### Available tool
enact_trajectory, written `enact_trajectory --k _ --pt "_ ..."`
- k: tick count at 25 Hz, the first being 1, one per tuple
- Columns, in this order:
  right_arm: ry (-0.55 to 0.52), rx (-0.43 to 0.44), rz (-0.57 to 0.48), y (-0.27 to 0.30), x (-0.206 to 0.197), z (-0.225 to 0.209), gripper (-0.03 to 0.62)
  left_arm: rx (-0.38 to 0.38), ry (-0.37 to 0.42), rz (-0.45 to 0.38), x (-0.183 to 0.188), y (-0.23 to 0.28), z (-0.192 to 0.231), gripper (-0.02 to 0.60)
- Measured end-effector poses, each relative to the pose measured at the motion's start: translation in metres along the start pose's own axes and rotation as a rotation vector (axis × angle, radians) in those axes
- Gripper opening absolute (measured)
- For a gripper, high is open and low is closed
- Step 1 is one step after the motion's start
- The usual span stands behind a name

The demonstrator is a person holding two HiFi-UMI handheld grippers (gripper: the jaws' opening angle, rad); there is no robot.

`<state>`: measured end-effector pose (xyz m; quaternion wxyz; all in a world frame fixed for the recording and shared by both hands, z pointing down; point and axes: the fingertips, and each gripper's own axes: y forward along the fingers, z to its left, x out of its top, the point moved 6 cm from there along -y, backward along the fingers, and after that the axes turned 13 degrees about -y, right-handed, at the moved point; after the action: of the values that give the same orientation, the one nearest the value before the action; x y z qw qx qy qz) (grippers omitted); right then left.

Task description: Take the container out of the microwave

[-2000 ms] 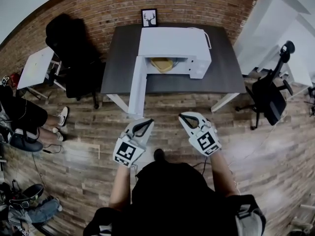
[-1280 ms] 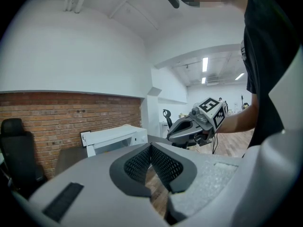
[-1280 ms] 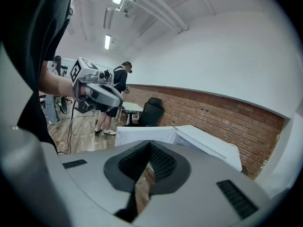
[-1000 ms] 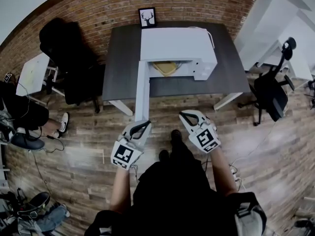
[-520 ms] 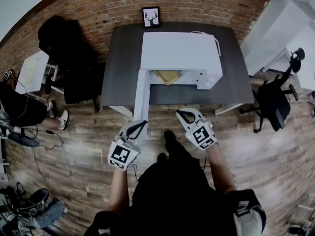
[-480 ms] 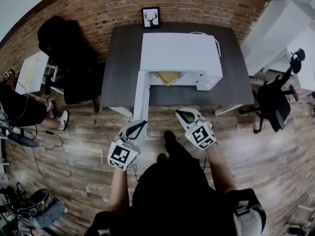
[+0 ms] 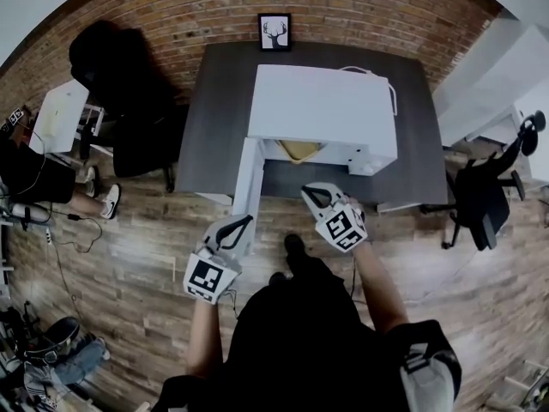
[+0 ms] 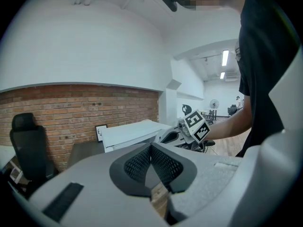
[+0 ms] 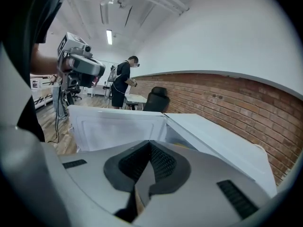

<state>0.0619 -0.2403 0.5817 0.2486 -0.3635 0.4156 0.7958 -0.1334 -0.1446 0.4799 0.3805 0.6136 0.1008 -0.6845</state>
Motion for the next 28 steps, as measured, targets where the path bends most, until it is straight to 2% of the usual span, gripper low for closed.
enact_trajectory --k 8,15,24,28 --pt "-0.087 0.046 0.038 0.042 -0.024 -0.014 0.005 0.077 -0.039 -0.002 -0.002 -0.006 0.017 0.003" --pt "-0.069 0.056 0.087 0.084 -0.049 -0.029 0.035 0.134 -0.066 0.004 -0.006 -0.011 0.026 0.003" --pt "-0.105 0.108 0.155 0.129 -0.076 -0.04 0.04 0.193 -0.091 0.002 -0.014 -0.013 0.03 0.003" --pt "-0.111 0.131 0.196 0.145 -0.087 -0.042 0.068 0.205 -0.098 0.004 -0.015 -0.011 0.033 0.003"
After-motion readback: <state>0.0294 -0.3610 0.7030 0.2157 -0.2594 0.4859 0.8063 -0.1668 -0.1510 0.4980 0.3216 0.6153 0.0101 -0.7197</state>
